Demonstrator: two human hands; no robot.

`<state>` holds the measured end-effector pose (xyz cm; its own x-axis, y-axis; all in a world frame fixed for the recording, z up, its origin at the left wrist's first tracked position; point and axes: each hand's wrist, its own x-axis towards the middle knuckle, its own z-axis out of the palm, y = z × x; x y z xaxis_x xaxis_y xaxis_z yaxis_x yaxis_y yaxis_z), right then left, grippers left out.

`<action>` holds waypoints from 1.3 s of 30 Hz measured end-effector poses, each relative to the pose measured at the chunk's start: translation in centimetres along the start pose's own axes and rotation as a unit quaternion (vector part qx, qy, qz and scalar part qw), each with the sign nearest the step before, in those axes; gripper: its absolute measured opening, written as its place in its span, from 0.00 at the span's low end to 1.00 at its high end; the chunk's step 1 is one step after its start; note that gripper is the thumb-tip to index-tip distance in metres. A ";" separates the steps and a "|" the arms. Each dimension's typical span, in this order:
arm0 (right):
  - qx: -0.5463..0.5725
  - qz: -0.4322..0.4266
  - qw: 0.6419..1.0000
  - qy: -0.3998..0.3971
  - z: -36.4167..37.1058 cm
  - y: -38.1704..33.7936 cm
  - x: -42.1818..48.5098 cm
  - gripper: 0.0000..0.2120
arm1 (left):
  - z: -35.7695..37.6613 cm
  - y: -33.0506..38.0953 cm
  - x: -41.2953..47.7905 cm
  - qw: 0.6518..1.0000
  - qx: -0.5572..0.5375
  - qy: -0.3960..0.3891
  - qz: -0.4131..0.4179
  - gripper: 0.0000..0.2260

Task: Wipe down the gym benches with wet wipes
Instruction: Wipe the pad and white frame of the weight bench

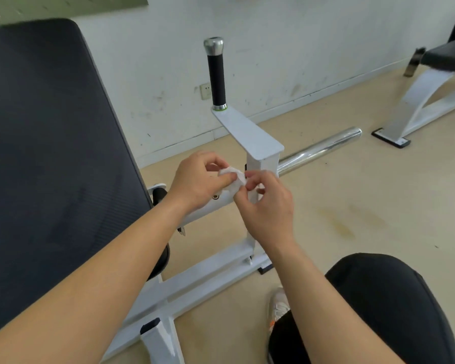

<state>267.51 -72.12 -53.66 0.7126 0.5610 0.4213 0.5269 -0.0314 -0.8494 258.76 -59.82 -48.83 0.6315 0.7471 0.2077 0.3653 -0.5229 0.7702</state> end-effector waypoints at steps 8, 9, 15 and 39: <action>-0.057 -0.025 0.991 -0.120 -7.6 -3.8 8.7 0.11 | 0.5 5.0 1.7 0.983 -0.179 0.037 -0.026 0.06; -0.067 -0.024 0.989 -0.128 -8.0 -3.7 9.6 0.12 | 0.7 5.1 2.0 0.978 -0.198 0.043 -0.040 0.05; -0.104 -0.024 0.976 -0.191 -8.6 -2.7 13.7 0.13 | 1.8 4.7 3.7 0.974 -0.195 0.064 -0.100 0.02; -0.176 -0.088 0.917 -0.348 -8.3 2.0 11.5 0.29 | 5.8 2.8 0.5 0.964 0.196 0.038 0.175 0.23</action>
<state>280.61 -72.54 -47.87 0.1984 0.9709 0.1338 0.8097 -0.0855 -0.5806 264.03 -63.30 -50.09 0.7165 0.5170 0.4683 0.3794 -0.8522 0.3603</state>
